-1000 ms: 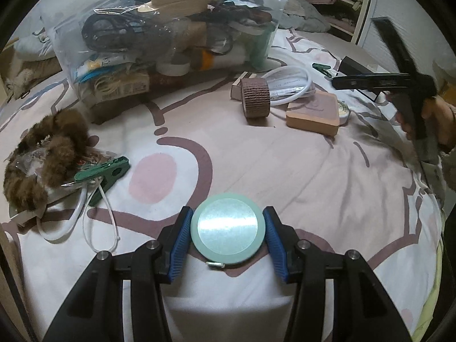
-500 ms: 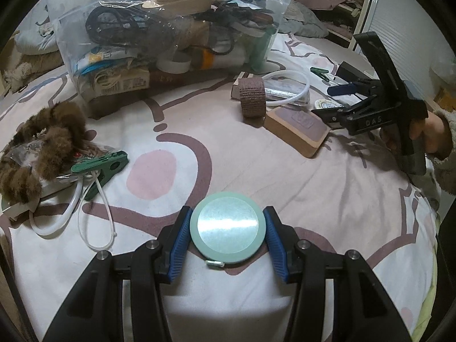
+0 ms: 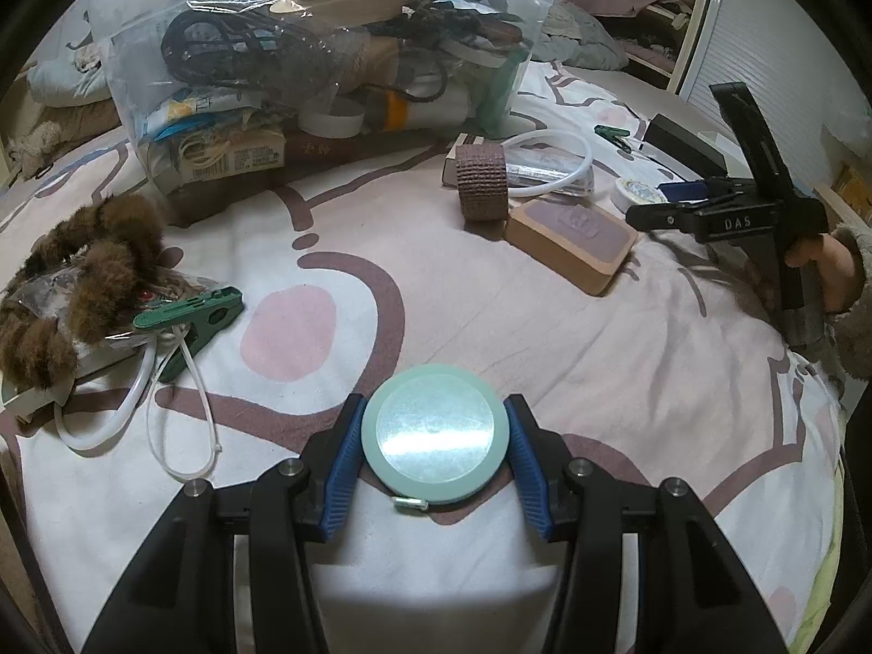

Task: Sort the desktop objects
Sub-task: 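Grasp the mint-green compact with the left tool while the right tool grasps the tape measure, then lift the compact and tape measure and carry both over the clear box, then lower the compact into the box and open the left tool while the right tool holds the tape measure, then lower the tape measure into the box and open the right tool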

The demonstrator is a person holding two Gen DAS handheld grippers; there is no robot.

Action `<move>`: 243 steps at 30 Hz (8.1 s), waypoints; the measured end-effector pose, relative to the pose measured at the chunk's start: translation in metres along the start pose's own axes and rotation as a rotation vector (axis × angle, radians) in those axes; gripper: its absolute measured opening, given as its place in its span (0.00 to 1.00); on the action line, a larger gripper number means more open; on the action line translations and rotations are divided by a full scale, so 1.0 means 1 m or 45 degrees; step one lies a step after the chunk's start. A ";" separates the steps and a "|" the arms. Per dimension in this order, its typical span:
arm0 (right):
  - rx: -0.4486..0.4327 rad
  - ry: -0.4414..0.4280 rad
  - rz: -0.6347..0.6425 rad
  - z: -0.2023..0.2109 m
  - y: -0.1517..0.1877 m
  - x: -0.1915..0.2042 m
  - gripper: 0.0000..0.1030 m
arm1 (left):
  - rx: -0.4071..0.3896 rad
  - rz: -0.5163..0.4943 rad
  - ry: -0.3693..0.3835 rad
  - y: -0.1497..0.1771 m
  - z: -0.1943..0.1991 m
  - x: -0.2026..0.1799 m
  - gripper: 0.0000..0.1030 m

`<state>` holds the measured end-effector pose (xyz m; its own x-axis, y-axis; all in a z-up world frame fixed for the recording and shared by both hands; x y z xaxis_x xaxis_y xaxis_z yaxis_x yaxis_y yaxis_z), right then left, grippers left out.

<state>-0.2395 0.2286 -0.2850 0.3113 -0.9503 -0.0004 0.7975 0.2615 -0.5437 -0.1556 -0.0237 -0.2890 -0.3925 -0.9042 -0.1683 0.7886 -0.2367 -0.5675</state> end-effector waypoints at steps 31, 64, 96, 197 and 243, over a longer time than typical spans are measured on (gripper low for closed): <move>-0.060 -0.127 0.160 0.023 0.018 0.014 0.59 | -0.010 0.020 -0.087 0.007 0.009 -0.001 0.55; -0.234 -0.181 0.073 0.116 0.023 -0.020 0.59 | -0.140 0.051 -0.233 -0.027 0.083 -0.036 0.49; -0.610 -0.172 0.253 0.276 -0.028 0.029 0.59 | -0.456 0.011 -0.380 -0.092 0.236 -0.110 0.49; -0.644 -0.537 0.075 0.161 -0.269 0.061 0.59 | -0.341 0.623 -0.589 -0.340 0.060 0.144 0.86; -0.099 -0.329 0.268 0.016 -0.371 0.224 0.59 | -0.610 0.479 -0.486 -0.145 0.150 0.161 1.00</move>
<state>-0.4576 -0.0790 -0.0701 0.5934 -0.8001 0.0881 0.6634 0.4241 -0.6165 -0.2615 -0.1880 -0.1128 0.1267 -0.9758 -0.1782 0.5093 0.2182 -0.8324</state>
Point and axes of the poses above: each gripper's, at about its wrist camera, not at the fingertips, and z roughly against the way its jaws point, x to its left, y to its underside, the point moved 3 cm from there along -z, roughly the way its jaws point, and after that the axes turned 5 degrees about z, right-handed, at the moved point
